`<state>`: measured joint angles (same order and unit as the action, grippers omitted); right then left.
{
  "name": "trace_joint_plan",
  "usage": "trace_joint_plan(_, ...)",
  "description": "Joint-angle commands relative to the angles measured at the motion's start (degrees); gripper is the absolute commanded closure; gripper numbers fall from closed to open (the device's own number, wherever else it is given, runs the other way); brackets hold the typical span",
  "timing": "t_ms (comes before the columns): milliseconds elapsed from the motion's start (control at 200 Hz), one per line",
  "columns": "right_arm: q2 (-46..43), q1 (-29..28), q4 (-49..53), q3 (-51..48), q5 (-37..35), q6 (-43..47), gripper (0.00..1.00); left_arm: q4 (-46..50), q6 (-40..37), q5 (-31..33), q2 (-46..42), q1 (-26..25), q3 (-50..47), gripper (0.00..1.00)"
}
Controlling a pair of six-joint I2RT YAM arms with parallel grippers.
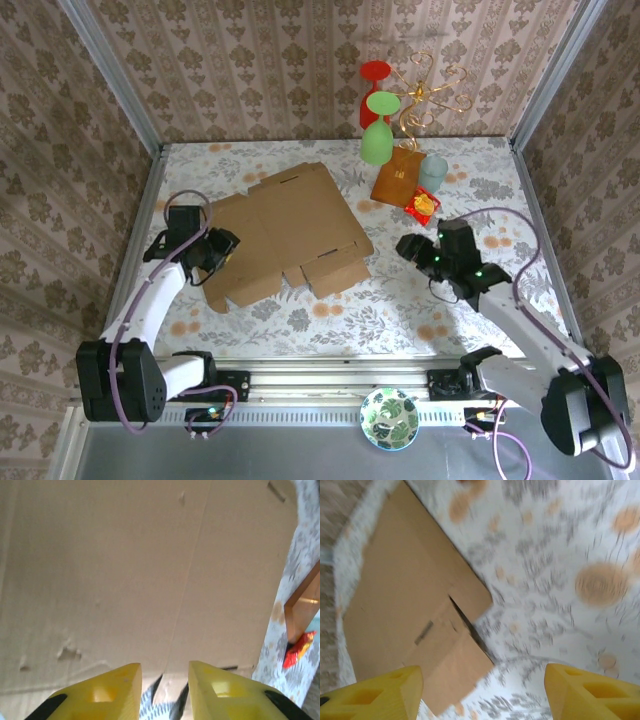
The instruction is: Fold the paper box
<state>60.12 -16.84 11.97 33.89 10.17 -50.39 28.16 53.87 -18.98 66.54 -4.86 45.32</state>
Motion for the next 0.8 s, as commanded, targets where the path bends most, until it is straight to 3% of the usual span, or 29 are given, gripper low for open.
trace_joint_plan(0,5.98,-1.9,-9.36,-0.25,9.08,-1.89,0.34,4.48,0.85,-5.42,0.99,-1.06,-0.21,0.7)
trace_joint_plan(185,17.41,-2.93,-15.73,2.49,15.11,0.2,0.35,-1.88,1.53,-6.03,6.46,-2.43,-2.19,0.69)
trace_joint_plan(460,30.52,-4.04,-18.52,7.2,18.3,2.44,0.37,-2.57,-2.81,-7.02,13.87,-2.26,0.64,0.69)
trace_joint_plan(790,39.62,-4.43,-14.83,12.46,21.68,9.01,0.4,-1.93,-6.82,-4.92,17.66,-3.63,1.5,0.68)
